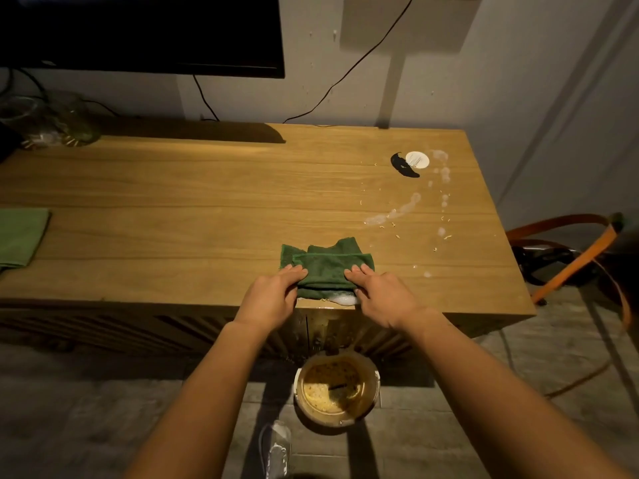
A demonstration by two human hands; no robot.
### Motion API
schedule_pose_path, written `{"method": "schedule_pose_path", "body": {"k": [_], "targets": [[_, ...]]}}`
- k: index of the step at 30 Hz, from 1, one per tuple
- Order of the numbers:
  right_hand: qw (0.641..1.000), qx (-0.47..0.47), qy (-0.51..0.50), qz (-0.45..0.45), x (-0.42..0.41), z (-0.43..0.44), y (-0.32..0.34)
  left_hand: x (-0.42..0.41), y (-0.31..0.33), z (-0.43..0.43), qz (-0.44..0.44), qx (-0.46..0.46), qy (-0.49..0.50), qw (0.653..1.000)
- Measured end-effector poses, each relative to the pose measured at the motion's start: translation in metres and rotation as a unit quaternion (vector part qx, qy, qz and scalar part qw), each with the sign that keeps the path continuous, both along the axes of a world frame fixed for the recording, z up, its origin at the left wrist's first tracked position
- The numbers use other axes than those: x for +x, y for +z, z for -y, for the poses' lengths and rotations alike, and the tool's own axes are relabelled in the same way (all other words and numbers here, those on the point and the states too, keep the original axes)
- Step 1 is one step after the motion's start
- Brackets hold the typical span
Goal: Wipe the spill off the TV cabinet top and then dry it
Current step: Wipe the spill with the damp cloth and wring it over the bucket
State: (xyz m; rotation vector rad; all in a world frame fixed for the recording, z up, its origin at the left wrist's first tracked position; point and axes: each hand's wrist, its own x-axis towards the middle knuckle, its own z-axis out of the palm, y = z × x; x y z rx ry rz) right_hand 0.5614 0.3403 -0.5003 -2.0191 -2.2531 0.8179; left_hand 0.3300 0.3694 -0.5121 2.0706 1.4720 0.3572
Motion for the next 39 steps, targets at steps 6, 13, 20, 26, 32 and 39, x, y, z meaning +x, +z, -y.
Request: {"method": "schedule_pose_path", "body": {"k": [6, 13, 20, 26, 32, 39], "targets": [[1.000, 0.011, -0.005, -0.017, 0.000, 0.032, 0.002, 0.000, 0.006, 0.024, -0.022, 0.001, -0.014, 1.000], [0.996, 0.060, -0.017, -0.057, 0.003, 0.079, -0.005, -0.002, 0.002, 0.076, -0.072, 0.026, -0.076, 0.994], [1.000, 0.015, -0.007, -0.024, -0.004, 0.114, -0.051, 0.012, -0.042, 0.101, -0.087, -0.018, -0.050, 0.995], [0.996, -0.057, -0.073, -0.015, -0.001, 0.108, -0.064, 0.019, -0.047, 0.092, -0.133, -0.084, -0.045, 0.987], [0.993, -0.113, -0.023, 0.019, 0.008, 0.101, -0.053, 0.018, -0.036, 0.090, -0.183, -0.114, -0.086, 0.973], [0.986, -0.152, -0.067, 0.012, 0.012, 0.094, -0.021, 0.021, 0.003, 0.079, -0.173, -0.125, -0.119, 0.970]]}}
